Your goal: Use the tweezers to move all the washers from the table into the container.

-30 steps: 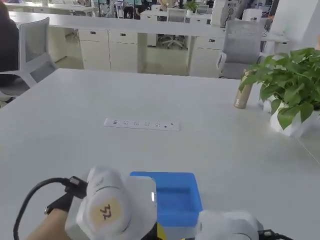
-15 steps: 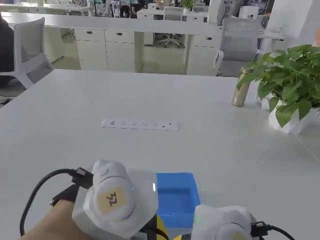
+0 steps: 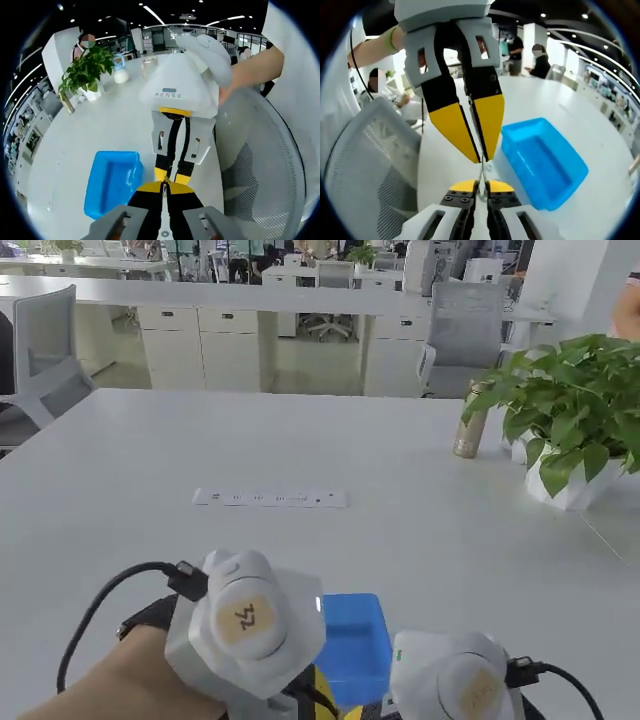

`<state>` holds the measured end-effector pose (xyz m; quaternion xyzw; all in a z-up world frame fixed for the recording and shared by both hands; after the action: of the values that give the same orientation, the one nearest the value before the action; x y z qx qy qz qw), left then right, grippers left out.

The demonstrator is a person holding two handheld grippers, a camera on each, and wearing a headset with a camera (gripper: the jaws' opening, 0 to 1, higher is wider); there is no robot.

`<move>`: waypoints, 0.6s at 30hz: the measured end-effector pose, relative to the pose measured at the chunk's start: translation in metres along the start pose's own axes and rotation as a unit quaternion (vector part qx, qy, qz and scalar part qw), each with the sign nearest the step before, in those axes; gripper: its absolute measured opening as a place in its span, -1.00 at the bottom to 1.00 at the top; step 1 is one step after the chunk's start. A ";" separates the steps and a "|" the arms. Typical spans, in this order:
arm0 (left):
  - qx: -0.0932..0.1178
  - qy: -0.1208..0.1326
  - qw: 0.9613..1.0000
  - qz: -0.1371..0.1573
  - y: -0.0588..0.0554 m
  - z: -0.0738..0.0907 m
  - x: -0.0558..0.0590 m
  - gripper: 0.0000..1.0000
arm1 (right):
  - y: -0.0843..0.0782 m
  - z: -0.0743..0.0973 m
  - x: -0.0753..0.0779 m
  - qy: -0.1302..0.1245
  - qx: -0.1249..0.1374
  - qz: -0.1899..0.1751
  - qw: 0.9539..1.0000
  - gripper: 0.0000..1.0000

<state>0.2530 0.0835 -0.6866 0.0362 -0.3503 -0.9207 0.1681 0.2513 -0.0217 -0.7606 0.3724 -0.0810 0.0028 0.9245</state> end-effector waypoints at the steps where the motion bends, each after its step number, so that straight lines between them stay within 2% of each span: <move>1: 0.019 0.018 1.000 0.016 0.000 0.003 -0.001 -1.00 | 0.001 0.000 0.000 -0.001 0.008 -0.001 1.000 -0.94; 2: 0.029 0.022 0.999 0.028 -0.001 0.005 -0.001 -0.99 | 0.001 -0.001 0.001 -0.001 0.008 -0.006 1.000 -0.94; 4: 0.060 0.033 0.996 0.056 -0.005 0.012 -0.001 -0.84 | 0.003 -0.001 -0.002 -0.002 0.005 -0.001 1.000 -0.94; 5: 0.067 0.037 0.995 0.069 -0.007 0.016 -0.001 -0.83 | 0.003 -0.001 -0.002 -0.002 0.005 0.001 1.000 -0.95; 7: 0.092 0.055 0.991 0.082 -0.012 0.024 -0.001 -0.75 | 0.003 -0.002 -0.002 -0.006 0.007 -0.001 1.000 -0.95; 9: 0.105 0.068 0.986 0.113 -0.020 0.033 0.000 -0.62 | 0.002 -0.003 -0.002 -0.008 0.012 -0.018 1.000 -0.95; 10: 0.117 0.080 0.982 0.129 -0.025 0.038 0.001 -0.54 | 0.001 -0.003 -0.001 -0.012 0.017 -0.032 0.999 -0.95; 11: 0.121 0.084 0.980 0.135 -0.026 0.039 0.001 -0.48 | 0.000 -0.003 0.000 -0.014 0.021 -0.047 0.999 -0.95; 13: 0.150 0.094 0.969 0.171 -0.035 0.047 0.004 -0.31 | -0.002 -0.001 0.002 -0.016 0.025 -0.067 0.997 -0.95; 14: 0.167 0.099 0.962 0.194 -0.039 0.051 0.007 -0.24 | -0.003 0.000 0.004 -0.016 0.026 -0.074 0.997 -0.95; 15: 0.178 0.105 0.956 0.207 -0.042 0.054 0.009 -0.14 | -0.004 0.000 0.004 -0.016 0.029 -0.083 0.996 -0.95; 16: 0.191 0.116 0.949 0.223 -0.047 0.058 0.011 -0.08 | -0.005 0.001 0.005 -0.014 0.031 -0.091 0.995 -0.95; 18: 0.221 0.135 0.937 0.235 -0.051 0.063 0.016 0.04 | -0.007 0.003 0.006 -0.022 0.041 -0.093 0.995 -0.95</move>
<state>0.2122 0.1538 -0.6724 0.1133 -0.5174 -0.7405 0.4136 0.2571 -0.0290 -0.7618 0.4158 -0.0663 -0.0877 0.9028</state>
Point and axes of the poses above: the centre of the closed fingertips' face, and the gripper's own axes: z roughly backward along the fingers, x roughly to its right, y roughly out of its top, the point moved 9 cm from there along z, roughly backward along the fingers, and after that the axes turned 14 degrees about z, right-handed, at the moved point
